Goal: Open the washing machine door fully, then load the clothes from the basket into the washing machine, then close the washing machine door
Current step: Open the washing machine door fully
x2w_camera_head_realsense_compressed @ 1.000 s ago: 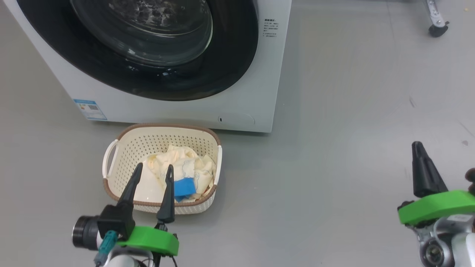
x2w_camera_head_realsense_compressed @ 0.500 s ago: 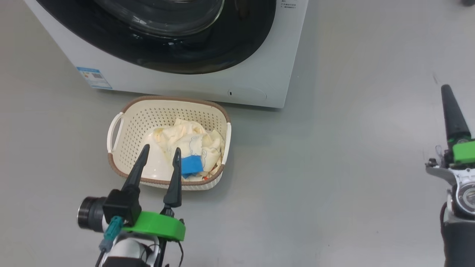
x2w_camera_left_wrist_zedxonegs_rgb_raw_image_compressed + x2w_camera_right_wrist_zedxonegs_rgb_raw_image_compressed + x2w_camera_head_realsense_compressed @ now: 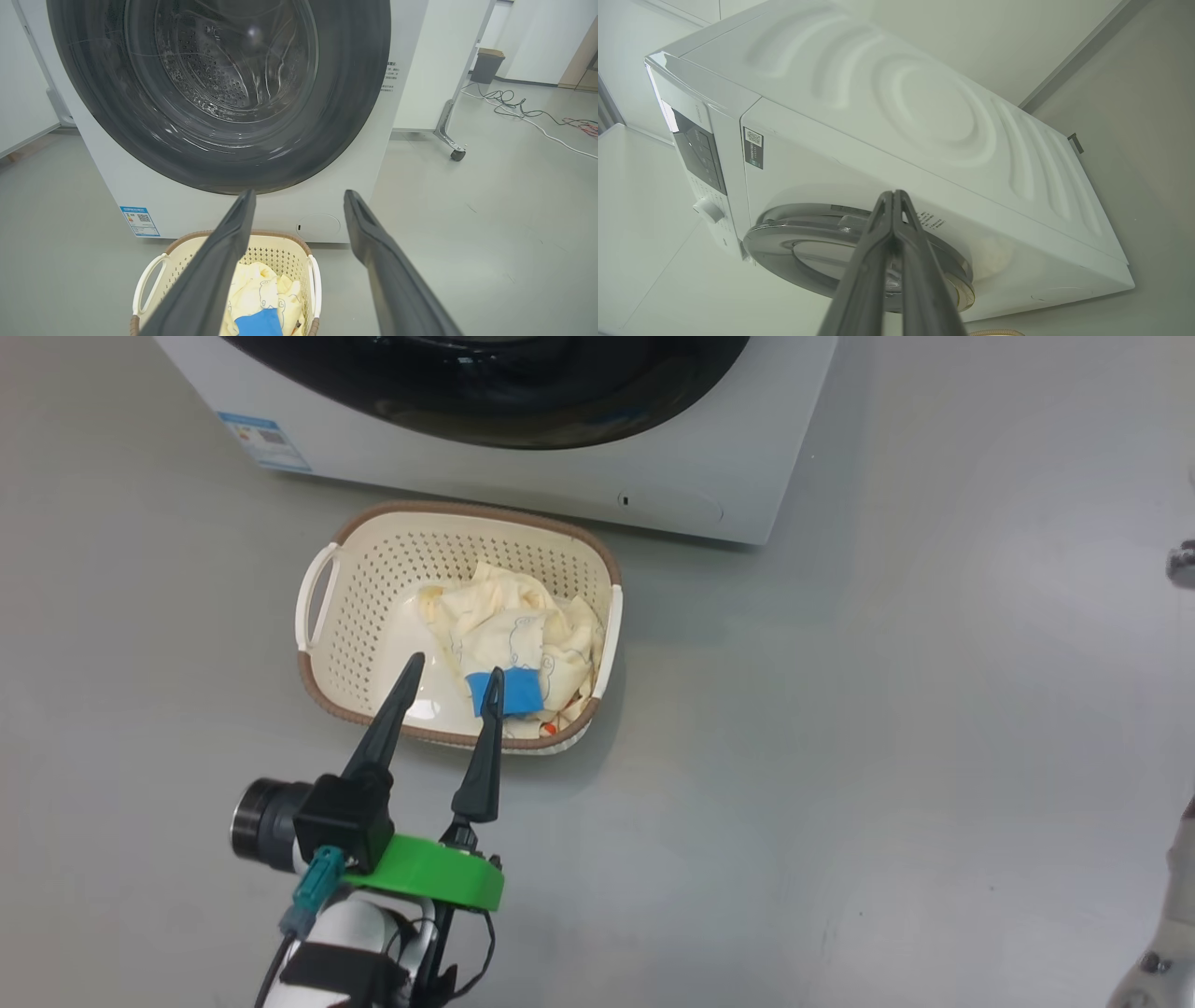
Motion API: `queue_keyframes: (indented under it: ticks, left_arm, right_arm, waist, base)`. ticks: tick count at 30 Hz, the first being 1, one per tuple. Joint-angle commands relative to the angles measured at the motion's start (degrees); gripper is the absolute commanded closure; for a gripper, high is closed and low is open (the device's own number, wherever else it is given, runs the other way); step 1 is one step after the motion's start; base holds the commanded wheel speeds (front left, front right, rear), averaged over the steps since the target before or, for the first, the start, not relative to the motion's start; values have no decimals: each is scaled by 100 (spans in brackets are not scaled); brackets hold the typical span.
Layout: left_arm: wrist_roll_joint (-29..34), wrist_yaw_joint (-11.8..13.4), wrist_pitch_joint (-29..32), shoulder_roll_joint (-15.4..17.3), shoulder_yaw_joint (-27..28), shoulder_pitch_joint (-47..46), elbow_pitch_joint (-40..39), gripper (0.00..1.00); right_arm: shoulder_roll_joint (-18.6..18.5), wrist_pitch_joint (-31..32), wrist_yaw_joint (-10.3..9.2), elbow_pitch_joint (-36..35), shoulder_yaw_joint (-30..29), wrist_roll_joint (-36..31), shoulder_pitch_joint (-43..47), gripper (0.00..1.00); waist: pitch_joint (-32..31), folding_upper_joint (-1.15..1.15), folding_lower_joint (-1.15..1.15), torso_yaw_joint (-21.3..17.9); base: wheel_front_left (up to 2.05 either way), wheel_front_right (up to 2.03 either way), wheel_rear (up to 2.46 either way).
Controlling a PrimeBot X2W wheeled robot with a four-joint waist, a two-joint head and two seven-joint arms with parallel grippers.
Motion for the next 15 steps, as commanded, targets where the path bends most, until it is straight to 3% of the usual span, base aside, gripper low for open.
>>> queue_keyframes:
  ticks: [1,15]
  left_arm:
    - [-72,47,-63,49,111,-183,-207,0]
    - [-264,150,-63,49,-237,-536,-324,0]
  right_arm:
    - [-65,115,-15,-150,50,-78,-332,100]
    - [-48,1617,-15,757,-124,-285,-2307,100]
  waist:
    - [141,0,-1,103]
    - [845,0,-1,450]
  base:
    - [0,0,0]
    - [0,0,0]
